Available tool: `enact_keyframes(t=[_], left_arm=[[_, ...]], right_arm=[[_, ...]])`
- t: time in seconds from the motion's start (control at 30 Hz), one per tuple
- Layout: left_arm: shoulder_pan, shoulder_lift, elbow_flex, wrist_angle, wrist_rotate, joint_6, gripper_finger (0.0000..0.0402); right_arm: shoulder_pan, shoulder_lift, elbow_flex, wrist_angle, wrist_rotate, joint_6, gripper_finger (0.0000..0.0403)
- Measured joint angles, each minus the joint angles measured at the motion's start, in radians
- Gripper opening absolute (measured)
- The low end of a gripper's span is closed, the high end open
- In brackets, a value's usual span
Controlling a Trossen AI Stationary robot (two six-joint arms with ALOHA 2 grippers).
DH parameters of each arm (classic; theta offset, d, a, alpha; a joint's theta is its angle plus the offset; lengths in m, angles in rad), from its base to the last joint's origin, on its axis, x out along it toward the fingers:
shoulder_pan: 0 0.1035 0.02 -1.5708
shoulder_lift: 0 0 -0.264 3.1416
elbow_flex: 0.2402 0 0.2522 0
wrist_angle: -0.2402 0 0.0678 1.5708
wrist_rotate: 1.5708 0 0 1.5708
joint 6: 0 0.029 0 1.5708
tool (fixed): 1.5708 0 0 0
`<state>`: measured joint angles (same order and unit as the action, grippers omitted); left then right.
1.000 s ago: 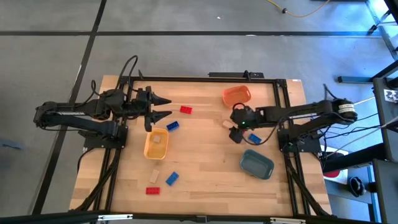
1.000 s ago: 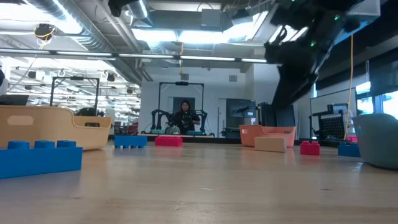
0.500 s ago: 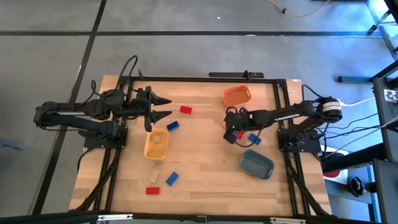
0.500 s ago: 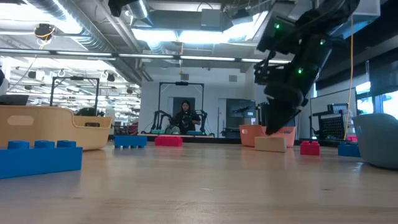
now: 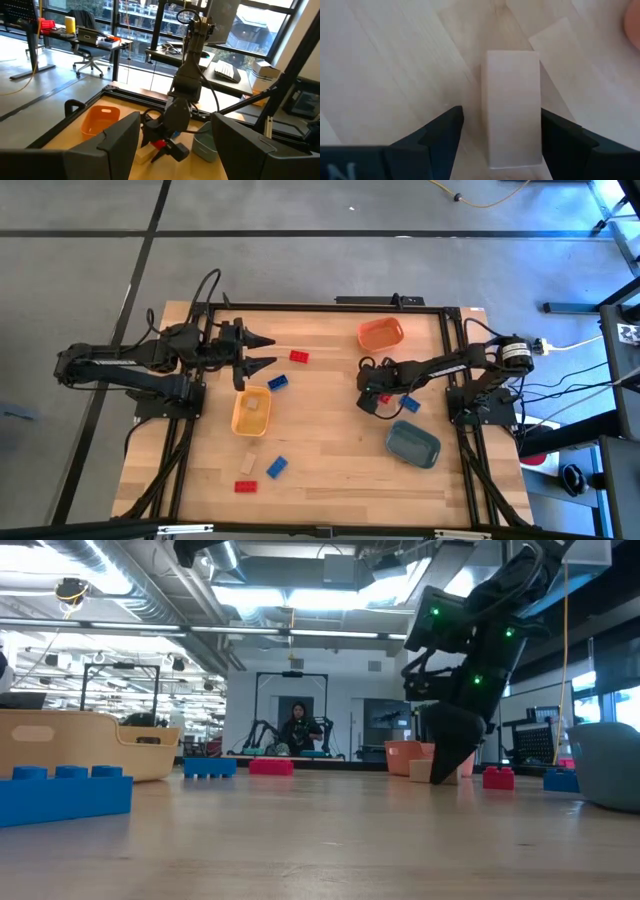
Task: Sort & place blocks by color
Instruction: Put the top brown block into the yellow bin
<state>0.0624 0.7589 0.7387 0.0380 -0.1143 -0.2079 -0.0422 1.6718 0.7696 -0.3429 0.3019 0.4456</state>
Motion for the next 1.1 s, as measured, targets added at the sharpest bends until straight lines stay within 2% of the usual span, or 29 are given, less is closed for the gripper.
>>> enact_keyframes(t=[0.2, 0.43, 0.57, 0.67, 0.9, 1.0, 1.1], left_arm=[[0.000, 0.000, 0.000, 0.000, 0.000, 0.000, 0.0237], [0.000, 0.000, 0.000, 0.000, 0.000, -0.001, 0.0237], [0.000, 0.000, 0.000, 0.000, 0.000, -0.001, 0.0237], [0.000, 0.000, 0.000, 0.000, 0.000, -0.001, 0.0237], [0.000, 0.000, 0.000, 0.000, 0.000, 0.000, 0.0237], [0.000, 0.000, 0.000, 0.000, 0.000, -0.004, 0.0237], [0.000, 0.000, 0.000, -0.001, 0.000, -0.043, 0.0237]], right_arm=[[0.000, 0.000, -0.001, 0.003, -0.006, -0.005, 0.0225], [0.000, -0.001, -0.001, 0.000, -0.030, -0.014, 0.0132], [-0.002, -0.032, -0.004, -0.012, -0.063, -0.033, 0.0132], [-0.001, -0.095, -0.010, -0.063, -0.076, -0.036, 0.0132], [0.016, -0.328, -0.027, -0.044, -0.092, -0.061, 0.0132], [0.039, -0.437, -0.064, 0.035, -0.098, -0.040, 0.0132], [0.071, -0.527, -0.118, 0.201, -0.097, 0.011, 0.0132]])
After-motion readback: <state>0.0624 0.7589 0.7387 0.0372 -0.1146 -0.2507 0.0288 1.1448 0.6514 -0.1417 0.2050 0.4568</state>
